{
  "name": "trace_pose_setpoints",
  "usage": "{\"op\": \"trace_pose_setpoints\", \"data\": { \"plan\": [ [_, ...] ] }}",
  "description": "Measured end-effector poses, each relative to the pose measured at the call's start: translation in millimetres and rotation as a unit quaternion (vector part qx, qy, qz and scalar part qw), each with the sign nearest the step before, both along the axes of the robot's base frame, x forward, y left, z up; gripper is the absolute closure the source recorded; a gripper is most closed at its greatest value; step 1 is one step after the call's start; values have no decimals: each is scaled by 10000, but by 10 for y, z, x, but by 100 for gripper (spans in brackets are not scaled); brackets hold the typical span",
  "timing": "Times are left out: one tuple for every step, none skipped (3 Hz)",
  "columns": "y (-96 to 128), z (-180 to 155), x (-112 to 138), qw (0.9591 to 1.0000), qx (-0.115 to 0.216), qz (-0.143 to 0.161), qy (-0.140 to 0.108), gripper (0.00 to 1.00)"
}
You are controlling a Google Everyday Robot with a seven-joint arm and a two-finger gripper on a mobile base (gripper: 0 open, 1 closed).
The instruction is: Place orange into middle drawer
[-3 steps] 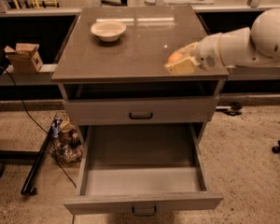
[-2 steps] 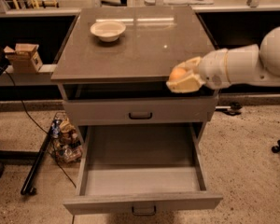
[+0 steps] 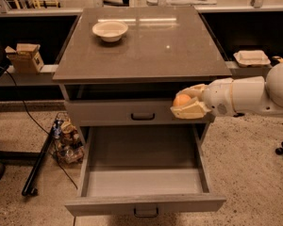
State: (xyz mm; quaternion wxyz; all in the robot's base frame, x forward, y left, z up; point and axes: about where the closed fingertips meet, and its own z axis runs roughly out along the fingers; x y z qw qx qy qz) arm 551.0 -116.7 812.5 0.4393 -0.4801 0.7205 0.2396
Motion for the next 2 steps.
{"op": "trace_pose_setpoints", "data": {
  "plan": [
    [-4, -262, -49, 9997, -111, -233, 41, 100],
    [41, -908, -119, 9979, -255, -575, 146, 100]
  ]
}}
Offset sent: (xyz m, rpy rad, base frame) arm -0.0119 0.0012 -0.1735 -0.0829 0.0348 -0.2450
